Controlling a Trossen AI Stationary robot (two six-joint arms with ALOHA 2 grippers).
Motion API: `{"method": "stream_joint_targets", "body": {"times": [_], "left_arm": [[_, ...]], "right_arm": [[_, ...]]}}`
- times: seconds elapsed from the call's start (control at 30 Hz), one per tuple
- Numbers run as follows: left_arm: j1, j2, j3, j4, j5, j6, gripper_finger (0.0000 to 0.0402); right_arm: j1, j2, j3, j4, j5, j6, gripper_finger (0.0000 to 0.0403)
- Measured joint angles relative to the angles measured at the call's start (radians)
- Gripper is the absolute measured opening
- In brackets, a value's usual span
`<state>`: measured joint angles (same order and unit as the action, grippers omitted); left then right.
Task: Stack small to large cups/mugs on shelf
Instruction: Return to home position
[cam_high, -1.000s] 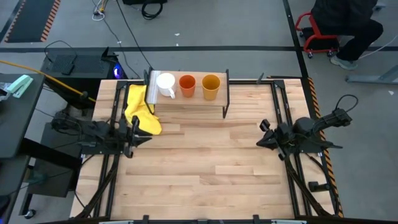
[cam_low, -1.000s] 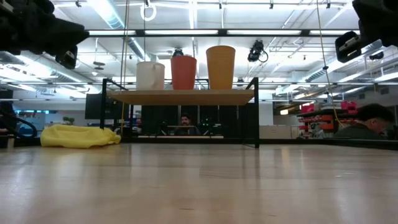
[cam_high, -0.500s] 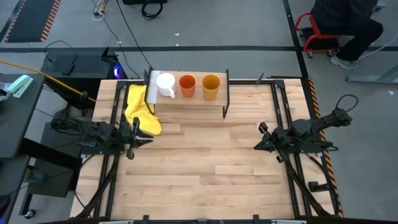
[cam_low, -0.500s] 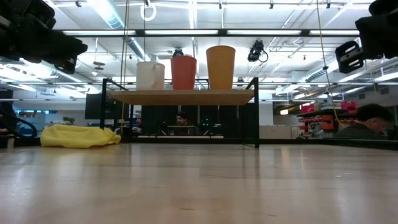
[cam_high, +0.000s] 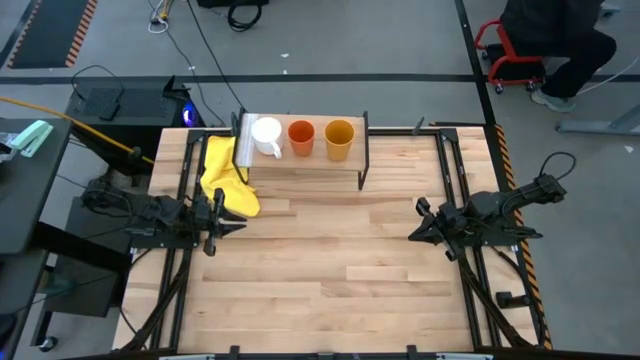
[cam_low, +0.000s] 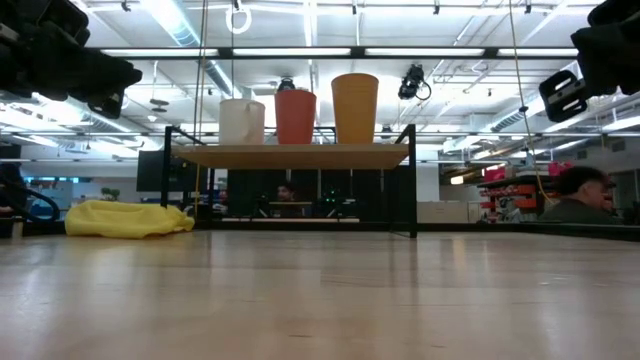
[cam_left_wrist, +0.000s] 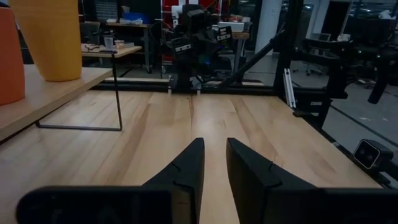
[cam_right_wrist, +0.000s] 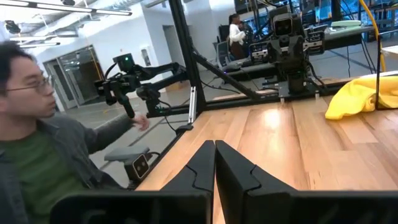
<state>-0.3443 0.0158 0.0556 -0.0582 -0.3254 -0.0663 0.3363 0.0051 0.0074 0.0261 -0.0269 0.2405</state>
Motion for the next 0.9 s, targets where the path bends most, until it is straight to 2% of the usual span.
{"method": "stream_joint_targets", "body": {"times": [0.9], "left_arm": [[0.000, 0.000, 0.000, 0.008, 0.001, 0.000, 0.0084]], "right_arm": [[0.000, 0.000, 0.000, 0.000, 0.001, 0.000, 0.0018]]}}
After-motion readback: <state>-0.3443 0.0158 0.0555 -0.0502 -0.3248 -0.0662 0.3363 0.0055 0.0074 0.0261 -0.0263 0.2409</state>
